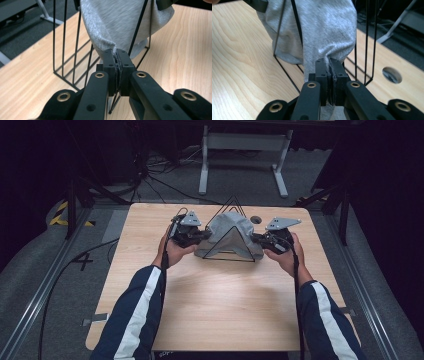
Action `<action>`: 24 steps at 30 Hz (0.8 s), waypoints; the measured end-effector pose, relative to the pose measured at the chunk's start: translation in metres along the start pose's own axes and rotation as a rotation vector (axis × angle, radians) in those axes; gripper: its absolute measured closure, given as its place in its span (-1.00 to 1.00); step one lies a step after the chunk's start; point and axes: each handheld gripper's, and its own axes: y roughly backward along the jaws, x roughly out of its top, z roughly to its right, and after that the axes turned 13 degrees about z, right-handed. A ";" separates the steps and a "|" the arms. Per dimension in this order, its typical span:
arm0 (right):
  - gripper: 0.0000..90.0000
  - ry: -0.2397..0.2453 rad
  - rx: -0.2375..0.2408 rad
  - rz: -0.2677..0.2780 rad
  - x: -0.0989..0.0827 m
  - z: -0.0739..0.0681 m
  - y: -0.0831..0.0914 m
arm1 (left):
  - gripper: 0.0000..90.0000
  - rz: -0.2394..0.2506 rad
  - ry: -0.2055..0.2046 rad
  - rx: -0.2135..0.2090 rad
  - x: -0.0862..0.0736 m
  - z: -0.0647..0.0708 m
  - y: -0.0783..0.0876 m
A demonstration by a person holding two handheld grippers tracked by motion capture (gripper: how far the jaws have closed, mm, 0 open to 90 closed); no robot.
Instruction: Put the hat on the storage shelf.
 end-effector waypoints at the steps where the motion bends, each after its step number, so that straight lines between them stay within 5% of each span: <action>1: 0.92 -0.003 -0.003 -0.014 -0.003 0.000 -0.002 | 0.94 -0.012 -0.006 -0.001 -0.004 0.000 -0.002; 13: 0.91 -0.036 -0.025 -0.054 -0.029 0.003 -0.010 | 0.92 -0.049 0.008 0.011 -0.027 0.003 -0.009; 17: 0.81 -0.022 -0.055 -0.034 -0.024 0.003 0.003 | 0.86 -0.049 -0.022 0.066 -0.021 -0.001 0.015; 24: 0.73 0.002 -0.060 -0.026 -0.017 0.002 0.021 | 0.86 -0.097 -0.097 0.075 -0.019 0.004 0.044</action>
